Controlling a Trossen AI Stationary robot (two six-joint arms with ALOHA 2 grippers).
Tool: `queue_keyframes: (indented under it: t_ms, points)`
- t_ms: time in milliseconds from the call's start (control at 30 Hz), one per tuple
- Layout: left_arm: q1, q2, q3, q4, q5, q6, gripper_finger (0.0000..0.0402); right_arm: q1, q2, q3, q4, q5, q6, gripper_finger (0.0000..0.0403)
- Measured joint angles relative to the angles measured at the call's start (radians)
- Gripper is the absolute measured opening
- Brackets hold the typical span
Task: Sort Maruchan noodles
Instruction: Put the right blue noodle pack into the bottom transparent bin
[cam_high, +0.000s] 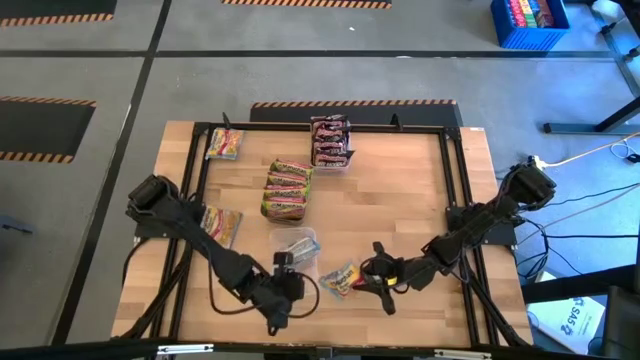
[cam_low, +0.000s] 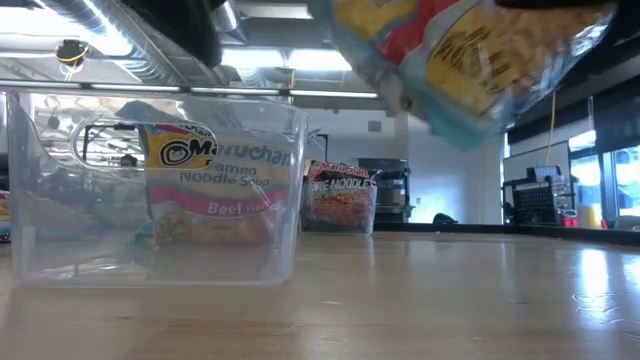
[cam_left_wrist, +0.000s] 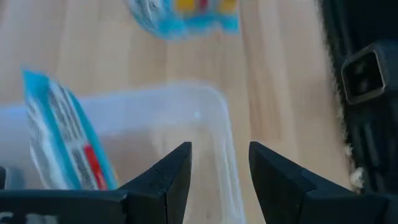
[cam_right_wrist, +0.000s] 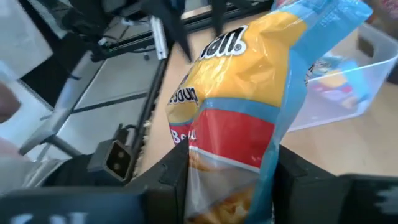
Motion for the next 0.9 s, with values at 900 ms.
queue_keyframes:
  t_ms: [900]
  points:
    - [0.196, 0.02, -0.002, -0.428, -0.191, -0.204, 0.0154, -0.038, 0.0, 0.0, -0.033, 0.009, -0.024, 0.0123]
